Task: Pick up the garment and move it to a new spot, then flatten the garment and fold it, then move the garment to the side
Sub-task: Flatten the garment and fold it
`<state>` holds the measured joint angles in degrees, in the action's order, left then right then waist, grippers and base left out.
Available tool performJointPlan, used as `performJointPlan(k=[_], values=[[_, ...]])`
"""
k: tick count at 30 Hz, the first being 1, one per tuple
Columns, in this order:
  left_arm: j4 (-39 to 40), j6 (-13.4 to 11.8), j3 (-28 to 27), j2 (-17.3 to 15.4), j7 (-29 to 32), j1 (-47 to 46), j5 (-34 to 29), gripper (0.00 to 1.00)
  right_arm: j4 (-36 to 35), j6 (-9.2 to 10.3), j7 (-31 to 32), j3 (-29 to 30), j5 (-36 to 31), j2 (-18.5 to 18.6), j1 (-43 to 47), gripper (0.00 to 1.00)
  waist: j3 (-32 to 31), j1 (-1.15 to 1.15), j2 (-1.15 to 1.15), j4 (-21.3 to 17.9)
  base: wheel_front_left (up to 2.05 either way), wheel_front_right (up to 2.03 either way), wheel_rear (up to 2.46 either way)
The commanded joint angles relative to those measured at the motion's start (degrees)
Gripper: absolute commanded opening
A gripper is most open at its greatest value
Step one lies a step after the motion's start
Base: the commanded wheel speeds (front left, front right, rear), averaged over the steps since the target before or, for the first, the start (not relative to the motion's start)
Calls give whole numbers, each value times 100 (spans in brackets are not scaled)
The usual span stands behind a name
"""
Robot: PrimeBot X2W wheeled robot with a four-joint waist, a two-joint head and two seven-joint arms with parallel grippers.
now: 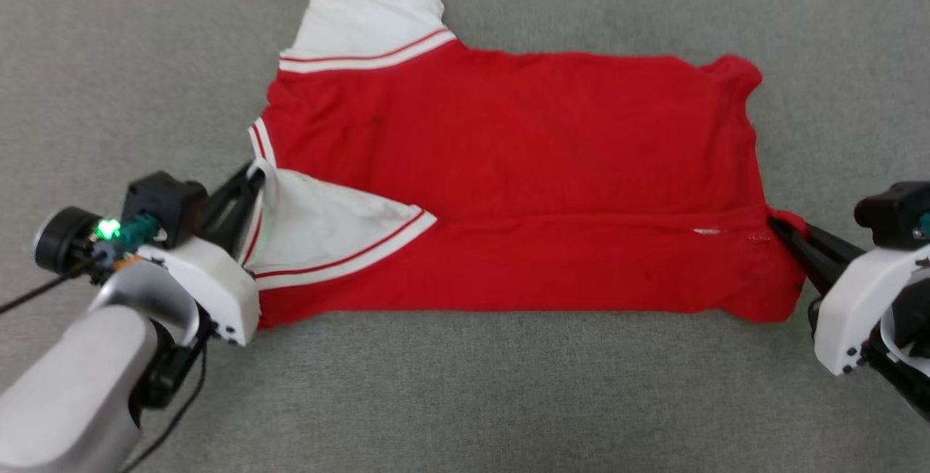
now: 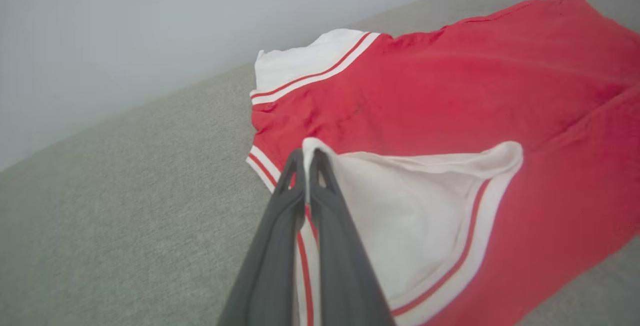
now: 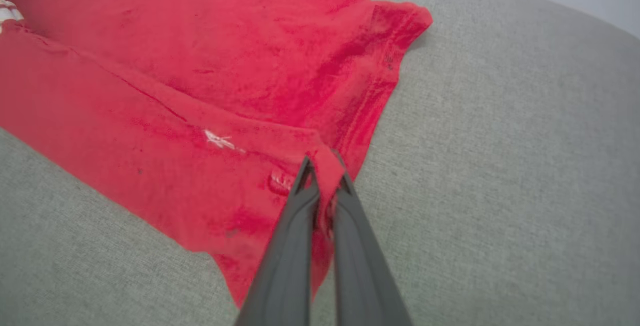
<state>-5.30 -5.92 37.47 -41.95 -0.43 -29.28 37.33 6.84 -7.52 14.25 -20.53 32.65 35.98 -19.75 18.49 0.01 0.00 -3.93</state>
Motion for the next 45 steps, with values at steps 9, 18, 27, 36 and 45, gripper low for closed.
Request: performJointPlan(k=[9, 18, 27, 36, 45], values=[[-1090, 415, 181, 275, 14, -467, 0, 0, 698, 7, 183, -501, -35, -127, -608, 0, 581, -1, 0, -111, 0, 0, 0], [-2013, 700, 404, 594, -175, -542, -19, 36, 970, 6, -75, -806, -61, -79, -844, 100, 325, -1, 0, -86, 0, 0, 0], [-1734, 700, 262, 356, -95, -1044, -74, 100, 710, 6, -259, -715, -101, 7, -686, 100, -200, -1, 0, 78, 0, 0, 0], [-1099, 880, 146, 79, 1850, -1639, 770, 100, 363, 6, -127, -535, -151, -10, -500, 100, -381, -1, 0, 150, 0, 0, 0], [-832, 1020, 499, -148, 4453, -1910, 1825, 100, 213, 6, 10, -513, -145, -91, -393, 100, -358, -1, 0, 64, 0, 0, 0]])
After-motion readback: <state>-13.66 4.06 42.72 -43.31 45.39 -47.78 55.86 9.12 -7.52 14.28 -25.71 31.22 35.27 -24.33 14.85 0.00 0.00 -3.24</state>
